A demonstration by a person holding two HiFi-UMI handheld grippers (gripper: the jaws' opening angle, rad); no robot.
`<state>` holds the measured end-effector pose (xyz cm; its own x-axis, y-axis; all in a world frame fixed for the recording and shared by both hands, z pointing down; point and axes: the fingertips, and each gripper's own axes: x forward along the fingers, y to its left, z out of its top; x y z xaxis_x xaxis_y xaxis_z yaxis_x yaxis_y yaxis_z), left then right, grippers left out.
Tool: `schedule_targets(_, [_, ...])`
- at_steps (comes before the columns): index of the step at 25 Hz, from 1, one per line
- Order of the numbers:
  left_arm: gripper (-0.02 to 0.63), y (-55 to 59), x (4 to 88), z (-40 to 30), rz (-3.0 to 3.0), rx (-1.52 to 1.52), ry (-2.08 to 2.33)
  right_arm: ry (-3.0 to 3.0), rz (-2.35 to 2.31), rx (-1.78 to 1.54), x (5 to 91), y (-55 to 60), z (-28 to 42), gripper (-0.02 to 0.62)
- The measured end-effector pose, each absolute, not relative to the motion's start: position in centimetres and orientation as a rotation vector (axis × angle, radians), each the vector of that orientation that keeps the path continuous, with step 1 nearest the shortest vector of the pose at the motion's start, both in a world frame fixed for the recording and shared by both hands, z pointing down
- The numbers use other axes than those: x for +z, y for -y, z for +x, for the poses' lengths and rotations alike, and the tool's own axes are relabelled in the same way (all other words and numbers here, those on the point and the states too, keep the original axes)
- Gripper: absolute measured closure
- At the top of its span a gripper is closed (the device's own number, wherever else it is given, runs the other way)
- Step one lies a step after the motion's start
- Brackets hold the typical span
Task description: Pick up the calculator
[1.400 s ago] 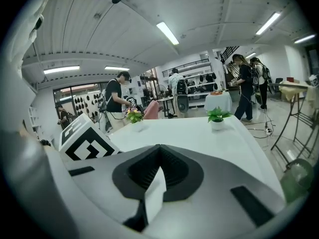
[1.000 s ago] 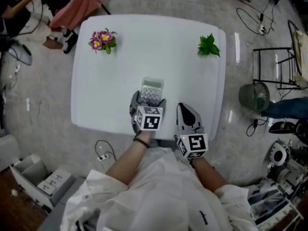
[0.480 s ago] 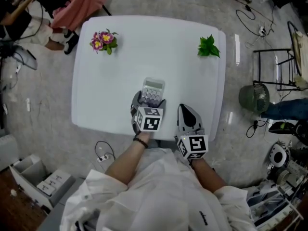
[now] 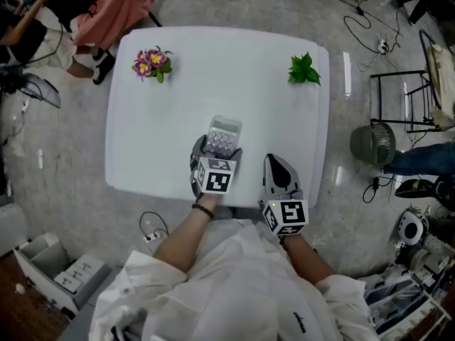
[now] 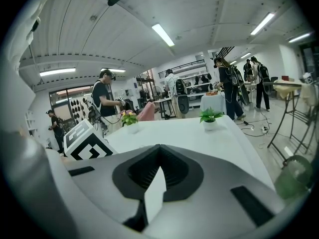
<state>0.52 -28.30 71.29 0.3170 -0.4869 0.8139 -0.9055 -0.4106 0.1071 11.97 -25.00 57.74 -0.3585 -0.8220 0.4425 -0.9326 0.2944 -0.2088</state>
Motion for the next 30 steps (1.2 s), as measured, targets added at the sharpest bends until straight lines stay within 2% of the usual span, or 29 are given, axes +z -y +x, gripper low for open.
schedule_targets(15, [0.104,29.6,65.6,-0.3,2.123,0.831,1.275,2.311,1.691,0.572,55.2,26.1,13.1,0.578])
schedule_targets(30, [0.104,29.9,55.4,-1.1,2.269,0.632,1.349,2.339,1.792,0.459,50.2,26.9,14.0,0.578])
